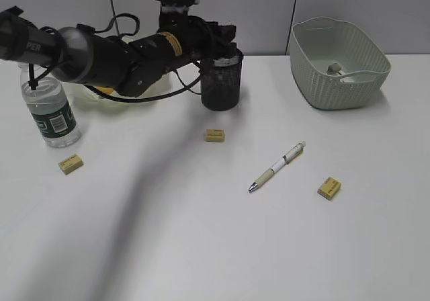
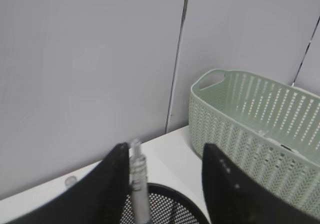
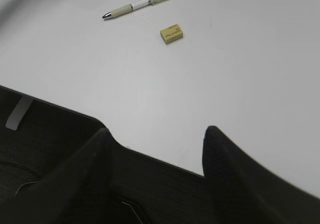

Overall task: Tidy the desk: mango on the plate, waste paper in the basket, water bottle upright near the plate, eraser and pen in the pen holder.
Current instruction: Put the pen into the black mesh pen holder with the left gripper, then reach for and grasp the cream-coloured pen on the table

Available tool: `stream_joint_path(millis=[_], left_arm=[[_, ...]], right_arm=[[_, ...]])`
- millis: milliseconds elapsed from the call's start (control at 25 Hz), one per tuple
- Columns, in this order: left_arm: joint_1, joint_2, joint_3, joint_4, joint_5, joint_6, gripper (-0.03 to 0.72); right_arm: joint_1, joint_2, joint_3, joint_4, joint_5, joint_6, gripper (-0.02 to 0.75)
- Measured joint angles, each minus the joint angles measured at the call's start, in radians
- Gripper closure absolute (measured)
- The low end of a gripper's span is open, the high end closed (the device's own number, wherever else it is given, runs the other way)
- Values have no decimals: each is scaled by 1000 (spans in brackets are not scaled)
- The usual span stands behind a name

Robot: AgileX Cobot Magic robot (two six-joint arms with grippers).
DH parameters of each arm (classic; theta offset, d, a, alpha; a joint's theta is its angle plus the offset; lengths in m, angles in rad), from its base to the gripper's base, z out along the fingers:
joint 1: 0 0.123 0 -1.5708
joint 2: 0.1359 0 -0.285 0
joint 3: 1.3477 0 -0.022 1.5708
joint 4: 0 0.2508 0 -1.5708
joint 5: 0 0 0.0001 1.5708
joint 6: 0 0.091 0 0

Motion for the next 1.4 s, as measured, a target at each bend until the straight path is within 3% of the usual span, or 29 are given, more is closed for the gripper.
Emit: stream_joint_path(millis=[120,360,800,1080,1240,1400], left_arm=[[-2,-3,0,0,-13,0,248],[-28,-102,1,-7,105,0,228],[-111,-424,1,-53,999,0,236],[-118,-501,1,-302,1481,56,284],[-121,-511,1,-338,1725,160,323],[-121,-531,1,-343,1783,185,358]], right_arm=[[0,0,0,0,0,0,280],[0,0,0,0,0,0,280],[0,0,0,0,0,0,280],[0,0,0,0,0,0,280],[0,0,0,0,0,0,280],[0,0,0,0,0,0,280]])
